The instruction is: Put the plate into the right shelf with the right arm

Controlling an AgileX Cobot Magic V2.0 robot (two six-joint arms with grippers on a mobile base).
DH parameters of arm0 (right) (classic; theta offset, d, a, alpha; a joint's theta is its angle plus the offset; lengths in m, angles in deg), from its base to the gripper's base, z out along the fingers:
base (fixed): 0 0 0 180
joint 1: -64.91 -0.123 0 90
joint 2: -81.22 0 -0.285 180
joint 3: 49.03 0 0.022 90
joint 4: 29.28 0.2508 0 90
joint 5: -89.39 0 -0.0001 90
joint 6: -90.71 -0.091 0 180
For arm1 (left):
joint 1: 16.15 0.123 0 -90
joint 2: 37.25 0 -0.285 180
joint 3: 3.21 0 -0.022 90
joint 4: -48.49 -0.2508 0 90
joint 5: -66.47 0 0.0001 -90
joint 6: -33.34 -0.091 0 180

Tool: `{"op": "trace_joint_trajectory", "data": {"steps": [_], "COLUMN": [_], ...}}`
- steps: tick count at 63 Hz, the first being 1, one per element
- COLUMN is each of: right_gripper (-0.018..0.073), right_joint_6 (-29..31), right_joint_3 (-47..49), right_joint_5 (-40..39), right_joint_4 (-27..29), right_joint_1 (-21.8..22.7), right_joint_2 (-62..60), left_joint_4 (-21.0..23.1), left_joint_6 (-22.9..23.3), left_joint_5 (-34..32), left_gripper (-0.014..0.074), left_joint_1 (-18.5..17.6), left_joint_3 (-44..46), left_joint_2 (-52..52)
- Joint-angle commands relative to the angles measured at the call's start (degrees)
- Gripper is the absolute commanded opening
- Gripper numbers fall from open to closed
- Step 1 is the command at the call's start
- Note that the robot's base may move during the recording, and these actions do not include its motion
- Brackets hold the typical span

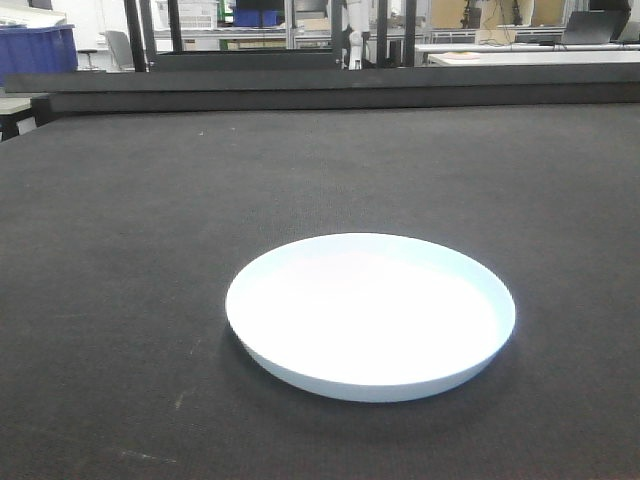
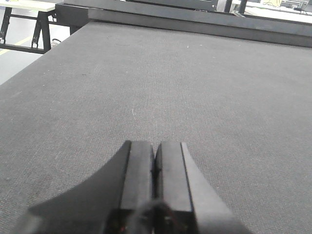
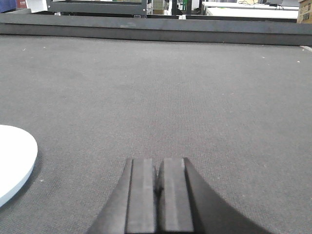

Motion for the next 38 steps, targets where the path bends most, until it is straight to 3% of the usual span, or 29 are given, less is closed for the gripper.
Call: {"op": "trace_joint_trajectory", "data": {"steps": [1, 38], "right_gripper": [0.0057, 0.0057], "right_joint_6": [0.43, 0.43], "right_joint_3": [0.36, 0.36], "right_joint_5": [-4.84, -6.84], "right_joint_4": [-0.54, -0.49], "right_joint_1": [0.38, 0.38], "right_joint_2": [-0.75, -0.75], "left_joint_4": [0.13, 0.13], "left_joint_6": [0.34, 0.34], "left_joint_5": [-4.83, -4.83], "left_gripper": [-0.0047, -0.0047], "left_joint_1": [-0.38, -0.38], "left_joint_3": [-0.57, -0.57], "left_joint_2": [-0.24, -0.24]}}
